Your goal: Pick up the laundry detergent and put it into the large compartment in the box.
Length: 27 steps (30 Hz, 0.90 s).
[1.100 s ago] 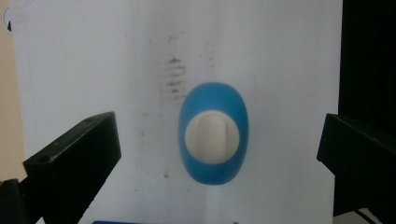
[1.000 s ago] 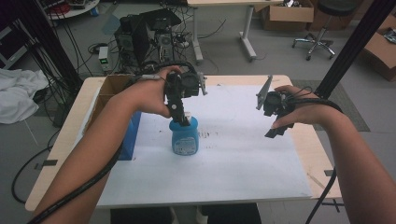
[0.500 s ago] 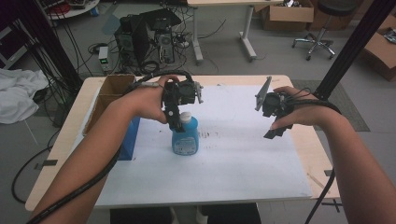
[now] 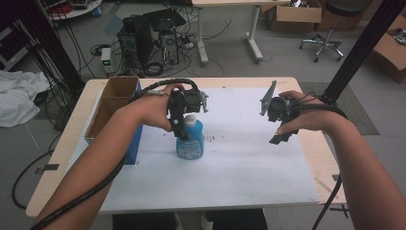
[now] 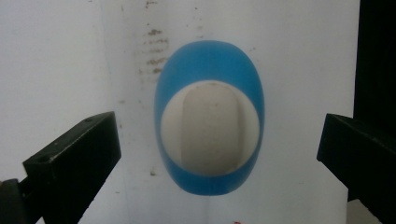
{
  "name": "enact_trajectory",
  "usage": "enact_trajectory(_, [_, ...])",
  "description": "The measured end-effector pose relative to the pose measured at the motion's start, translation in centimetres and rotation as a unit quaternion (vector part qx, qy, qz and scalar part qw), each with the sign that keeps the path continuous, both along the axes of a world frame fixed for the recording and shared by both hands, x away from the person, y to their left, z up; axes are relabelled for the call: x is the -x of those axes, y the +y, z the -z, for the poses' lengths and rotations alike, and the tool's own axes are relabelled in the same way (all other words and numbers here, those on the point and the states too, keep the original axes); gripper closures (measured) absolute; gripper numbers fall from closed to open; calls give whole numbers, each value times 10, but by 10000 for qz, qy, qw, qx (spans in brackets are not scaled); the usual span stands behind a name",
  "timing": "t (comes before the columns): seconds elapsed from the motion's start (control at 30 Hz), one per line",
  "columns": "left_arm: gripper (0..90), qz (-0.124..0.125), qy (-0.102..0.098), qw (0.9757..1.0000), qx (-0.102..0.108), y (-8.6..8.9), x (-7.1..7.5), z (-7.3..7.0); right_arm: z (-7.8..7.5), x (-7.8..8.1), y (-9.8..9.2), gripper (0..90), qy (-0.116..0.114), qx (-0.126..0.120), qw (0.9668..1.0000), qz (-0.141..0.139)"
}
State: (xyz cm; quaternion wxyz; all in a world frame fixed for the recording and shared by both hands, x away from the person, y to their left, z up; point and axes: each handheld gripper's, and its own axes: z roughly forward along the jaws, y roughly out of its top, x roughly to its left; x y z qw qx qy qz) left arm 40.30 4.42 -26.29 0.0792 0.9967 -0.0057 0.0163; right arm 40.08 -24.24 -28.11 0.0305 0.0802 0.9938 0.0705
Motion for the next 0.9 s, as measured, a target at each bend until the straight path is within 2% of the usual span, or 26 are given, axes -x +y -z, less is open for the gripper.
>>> enact_trajectory(0.27, [1,47,58,10000,-22,-2,-2,13,6,-2,3,161,56,30,10000,-37])
enact_trajectory(0.5, [1,121,74,9998,-134,-6,-2,23,9,-4,4,162,69,20,10000,-54])
enact_trajectory(0.9, [10,203,-73,9995,-211,-9,-3,30,11,-5,6,162,57,30,10000,-55])
